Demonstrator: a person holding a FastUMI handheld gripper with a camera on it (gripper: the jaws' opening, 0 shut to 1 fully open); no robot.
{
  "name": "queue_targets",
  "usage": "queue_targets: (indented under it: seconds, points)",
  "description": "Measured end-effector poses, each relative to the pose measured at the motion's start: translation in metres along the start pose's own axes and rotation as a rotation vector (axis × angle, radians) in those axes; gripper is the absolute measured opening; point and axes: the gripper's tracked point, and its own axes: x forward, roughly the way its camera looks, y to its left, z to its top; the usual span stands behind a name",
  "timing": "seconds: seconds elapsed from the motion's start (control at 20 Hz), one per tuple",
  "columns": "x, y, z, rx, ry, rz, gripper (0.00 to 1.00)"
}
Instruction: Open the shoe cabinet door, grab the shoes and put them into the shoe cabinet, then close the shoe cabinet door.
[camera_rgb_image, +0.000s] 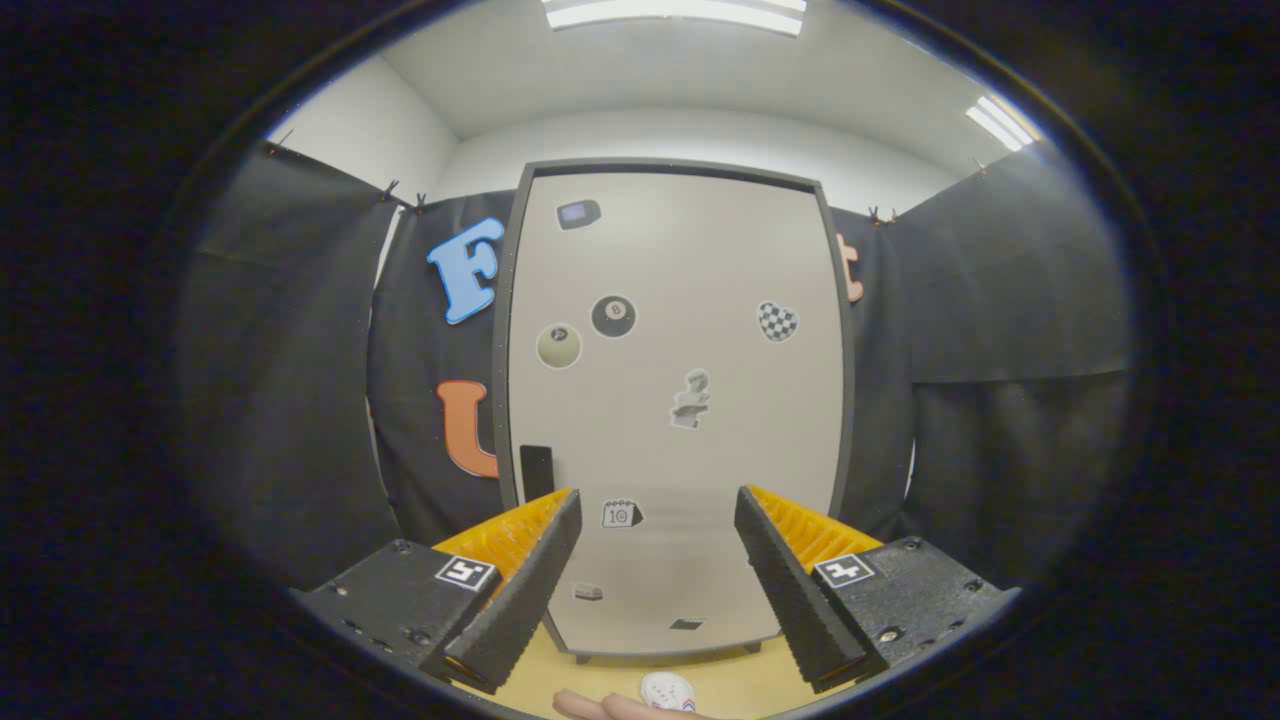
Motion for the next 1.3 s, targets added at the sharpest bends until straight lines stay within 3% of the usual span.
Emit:
queue_targets:
  seconds: [0.35, 0.6, 0.65, 0.8, 0.95, 1.1, 1.3]
  points:
    - [0.066, 0.063, -0.021, 0.004, -0.034, 0.179, 1.00]
    - [0.110, 0.081, -0.060, 0.019, 0.074, 0.149, 1.00]
    - [0.115, 0.085, -0.060, 0.025, 0.068, 0.155, 0.95]
    - [0.121, 0.093, -0.063, 0.069, 0.073, 0.144, 0.63]
    - [0.127, 0.091, -0.064, 0.033, 0.076, 0.079, 0.42]
    - [0.127, 0.088, -0.068, 0.008, 0.094, 0.051, 0.35]
    - [0.117, 0.087, -0.067, 0.007, 0.097, 0.138, 0.24]
